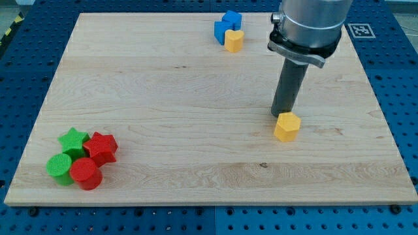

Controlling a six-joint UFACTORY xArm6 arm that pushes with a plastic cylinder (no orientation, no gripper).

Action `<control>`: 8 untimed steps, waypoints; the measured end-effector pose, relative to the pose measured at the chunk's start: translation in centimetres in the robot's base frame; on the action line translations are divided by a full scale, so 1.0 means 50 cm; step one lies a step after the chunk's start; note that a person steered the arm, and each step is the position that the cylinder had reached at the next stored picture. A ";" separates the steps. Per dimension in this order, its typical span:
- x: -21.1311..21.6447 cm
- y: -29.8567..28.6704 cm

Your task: Push the yellow hexagon towards bottom right side of board

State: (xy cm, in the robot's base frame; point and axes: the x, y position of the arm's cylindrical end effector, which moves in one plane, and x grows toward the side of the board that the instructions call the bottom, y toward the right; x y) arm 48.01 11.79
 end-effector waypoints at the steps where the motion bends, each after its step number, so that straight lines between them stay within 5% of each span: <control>1: 0.006 -0.041; 4: 0.098 0.039; 8: 0.087 0.114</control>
State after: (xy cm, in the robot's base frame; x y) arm 52.34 17.51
